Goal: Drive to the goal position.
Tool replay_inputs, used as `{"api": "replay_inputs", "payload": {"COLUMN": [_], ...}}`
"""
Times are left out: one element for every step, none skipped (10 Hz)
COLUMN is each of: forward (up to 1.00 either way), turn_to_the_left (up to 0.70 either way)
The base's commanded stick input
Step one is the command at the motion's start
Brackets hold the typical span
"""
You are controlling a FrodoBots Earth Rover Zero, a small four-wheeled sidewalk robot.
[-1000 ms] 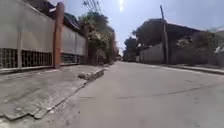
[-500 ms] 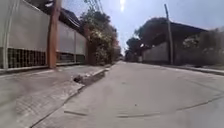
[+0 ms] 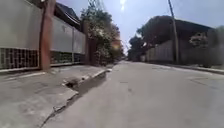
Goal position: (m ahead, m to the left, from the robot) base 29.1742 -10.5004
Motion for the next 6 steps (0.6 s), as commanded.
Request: {"api": "replay_inputs", "payload": {"forward": [1.00, 1.00, 1.00, 1.00, 1.00, 1.00], "turn_to_the_left": [0.02, -0.12, -0.28, -0.34, -0.30, -0.12]}}
